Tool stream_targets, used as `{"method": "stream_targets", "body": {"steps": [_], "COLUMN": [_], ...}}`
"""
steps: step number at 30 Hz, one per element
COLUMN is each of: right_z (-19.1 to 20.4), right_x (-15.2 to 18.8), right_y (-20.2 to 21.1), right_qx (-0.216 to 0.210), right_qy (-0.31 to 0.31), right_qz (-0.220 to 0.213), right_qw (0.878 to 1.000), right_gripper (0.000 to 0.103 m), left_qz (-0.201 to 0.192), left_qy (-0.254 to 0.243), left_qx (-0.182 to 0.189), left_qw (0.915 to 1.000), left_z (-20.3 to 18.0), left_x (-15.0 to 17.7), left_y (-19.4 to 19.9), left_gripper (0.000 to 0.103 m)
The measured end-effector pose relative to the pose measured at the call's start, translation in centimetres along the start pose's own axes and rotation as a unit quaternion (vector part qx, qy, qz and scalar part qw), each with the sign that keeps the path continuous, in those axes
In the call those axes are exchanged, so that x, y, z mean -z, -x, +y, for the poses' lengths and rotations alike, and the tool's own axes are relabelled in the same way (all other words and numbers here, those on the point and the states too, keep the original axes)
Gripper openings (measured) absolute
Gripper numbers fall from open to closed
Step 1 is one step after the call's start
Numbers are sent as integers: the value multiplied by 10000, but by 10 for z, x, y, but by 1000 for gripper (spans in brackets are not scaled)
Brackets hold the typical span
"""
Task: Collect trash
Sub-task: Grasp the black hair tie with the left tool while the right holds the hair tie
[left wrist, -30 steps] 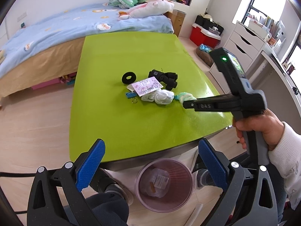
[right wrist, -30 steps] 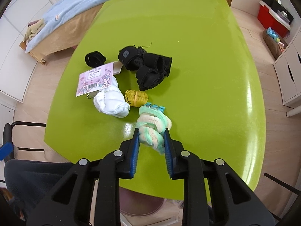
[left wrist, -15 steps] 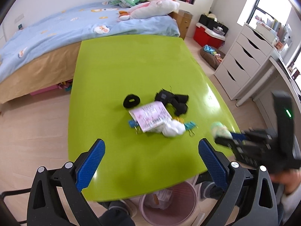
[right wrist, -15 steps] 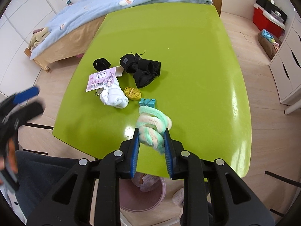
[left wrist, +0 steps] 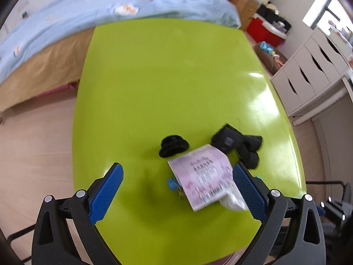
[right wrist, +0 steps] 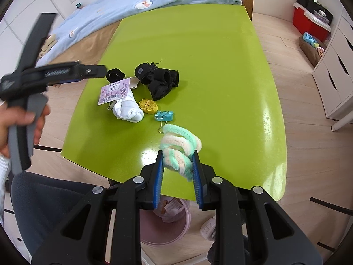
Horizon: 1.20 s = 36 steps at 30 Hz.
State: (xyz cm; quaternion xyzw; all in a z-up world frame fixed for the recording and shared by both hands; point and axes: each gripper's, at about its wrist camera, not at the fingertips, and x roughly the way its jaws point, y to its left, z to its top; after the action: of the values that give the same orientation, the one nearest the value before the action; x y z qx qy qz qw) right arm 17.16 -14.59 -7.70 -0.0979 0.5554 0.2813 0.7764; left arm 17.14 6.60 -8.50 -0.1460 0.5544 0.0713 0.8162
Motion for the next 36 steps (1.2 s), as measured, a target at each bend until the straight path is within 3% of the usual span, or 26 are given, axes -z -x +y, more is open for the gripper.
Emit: {"method": "stream_targets", "body": {"steps": [9, 11, 16, 20, 30, 36], "right_z": [-6, -8, -9, -10, -4, 4], "right_x": [2, 2, 2, 2, 1, 5], "right_y": [-2, -3, -5, -4, 2, 10], "right_qx": [51, 55, 61, 50, 41, 53], "right_qy": [-36, -46, -52, -53, 4, 143], "right_qz": [39, 48, 52, 52, -26, -91], "right_qw": [10000, 10000, 10000, 10000, 10000, 9998], "right_gripper": [24, 24, 24, 24, 24, 24], "left_qz": [459, 511, 537, 554, 187, -153], "left_qy": [355, 394, 406, 335, 13, -317], "left_qx": [-167, -157, -142, -119, -92, -75], "left_qw": [9982, 9978, 9976, 9978, 9998, 9994], "left_z": [8, 7, 6, 8, 0, -10], "left_x": [-18, -19, -20, -22, -16, 10], "left_y": [-36, -38, -41, -43, -14, 22], "left_gripper": [92, 79, 61, 33, 30, 30]}}
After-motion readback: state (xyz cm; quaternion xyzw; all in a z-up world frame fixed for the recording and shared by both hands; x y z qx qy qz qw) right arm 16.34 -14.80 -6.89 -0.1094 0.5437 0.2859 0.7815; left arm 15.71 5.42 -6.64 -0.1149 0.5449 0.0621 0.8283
